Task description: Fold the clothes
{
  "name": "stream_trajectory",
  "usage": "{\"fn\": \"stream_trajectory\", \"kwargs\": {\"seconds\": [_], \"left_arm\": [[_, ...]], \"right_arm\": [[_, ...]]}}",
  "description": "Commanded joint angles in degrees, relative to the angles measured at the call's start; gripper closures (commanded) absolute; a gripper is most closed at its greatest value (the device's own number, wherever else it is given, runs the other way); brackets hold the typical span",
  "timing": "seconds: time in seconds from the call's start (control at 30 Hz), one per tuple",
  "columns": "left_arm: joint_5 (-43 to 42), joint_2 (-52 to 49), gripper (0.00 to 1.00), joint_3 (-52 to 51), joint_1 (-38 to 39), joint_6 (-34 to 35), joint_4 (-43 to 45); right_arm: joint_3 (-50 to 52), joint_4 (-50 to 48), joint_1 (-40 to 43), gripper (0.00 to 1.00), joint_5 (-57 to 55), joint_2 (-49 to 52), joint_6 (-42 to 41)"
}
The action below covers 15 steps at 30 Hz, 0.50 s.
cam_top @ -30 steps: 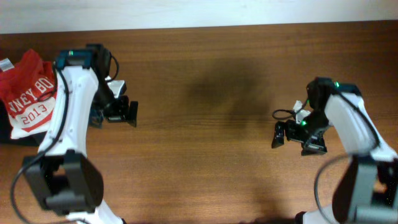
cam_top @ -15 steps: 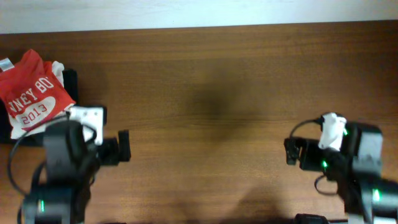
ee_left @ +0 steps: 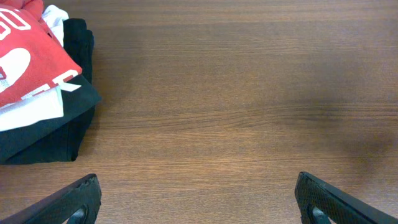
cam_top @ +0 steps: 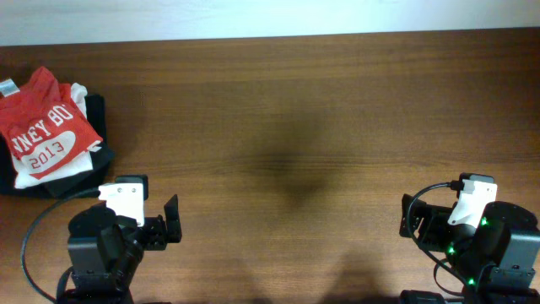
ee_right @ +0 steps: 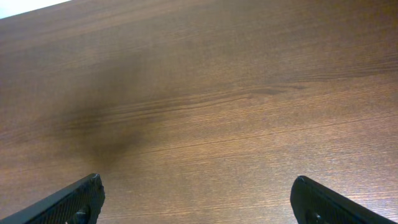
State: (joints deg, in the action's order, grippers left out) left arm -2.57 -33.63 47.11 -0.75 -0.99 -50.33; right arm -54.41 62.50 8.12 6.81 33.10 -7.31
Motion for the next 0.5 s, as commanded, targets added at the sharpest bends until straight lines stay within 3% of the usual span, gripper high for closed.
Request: {"fn": "stream_trajectory", "kwargs": {"seconds": [0.0, 0.33, 0.47], "left_arm": [[-0.6, 0.3, 0.01, -0.4, -0.1, 0.3, 0.1], [-0.6, 0.3, 0.01, -0.4, -0.1, 0.4, 0.1], [-0.6, 0.3, 0.01, -0.4, -0.1, 0.3, 0.1]], "right_arm": [[0.6, -0.2, 0.2, 0.01, -1.1, -0.2, -0.3], [0.7, -1.1, -0.4, 0.01, -2.6, -1.7, 0.0], [4.6, -8.9, -4.3, 0.01, -4.1, -5.9, 0.8]]}}
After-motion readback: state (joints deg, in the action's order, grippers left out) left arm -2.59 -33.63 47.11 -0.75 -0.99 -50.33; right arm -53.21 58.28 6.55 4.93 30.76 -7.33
